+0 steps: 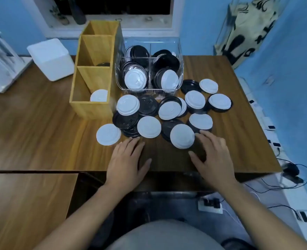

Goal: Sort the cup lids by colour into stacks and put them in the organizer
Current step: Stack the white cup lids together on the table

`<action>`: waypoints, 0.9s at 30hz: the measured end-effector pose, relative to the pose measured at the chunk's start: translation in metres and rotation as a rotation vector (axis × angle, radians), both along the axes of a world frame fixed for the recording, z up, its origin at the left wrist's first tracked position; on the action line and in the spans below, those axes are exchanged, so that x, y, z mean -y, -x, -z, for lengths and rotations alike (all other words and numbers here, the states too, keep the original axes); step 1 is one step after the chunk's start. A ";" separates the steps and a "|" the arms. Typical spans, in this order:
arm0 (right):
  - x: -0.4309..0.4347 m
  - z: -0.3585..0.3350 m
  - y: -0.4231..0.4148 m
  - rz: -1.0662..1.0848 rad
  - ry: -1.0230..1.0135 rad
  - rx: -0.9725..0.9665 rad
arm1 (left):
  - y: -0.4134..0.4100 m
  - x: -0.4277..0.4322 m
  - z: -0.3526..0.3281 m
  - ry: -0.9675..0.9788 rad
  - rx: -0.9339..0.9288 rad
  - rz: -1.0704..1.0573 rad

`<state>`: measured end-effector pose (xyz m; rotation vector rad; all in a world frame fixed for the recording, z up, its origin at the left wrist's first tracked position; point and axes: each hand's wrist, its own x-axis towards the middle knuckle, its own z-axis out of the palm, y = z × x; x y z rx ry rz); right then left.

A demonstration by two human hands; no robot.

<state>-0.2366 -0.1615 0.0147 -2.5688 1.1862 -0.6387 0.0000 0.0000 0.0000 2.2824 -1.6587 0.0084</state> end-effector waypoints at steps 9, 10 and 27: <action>0.019 -0.023 -0.041 -0.064 -0.065 -0.135 | -0.065 -0.019 -0.020 0.258 -0.042 -0.128; 0.018 -0.025 -0.041 -0.065 -0.055 -0.134 | -0.075 -0.022 -0.020 0.246 -0.052 -0.165; -0.024 -0.022 -0.048 0.070 0.165 -0.512 | -0.110 -0.022 -0.008 0.102 -0.278 -0.045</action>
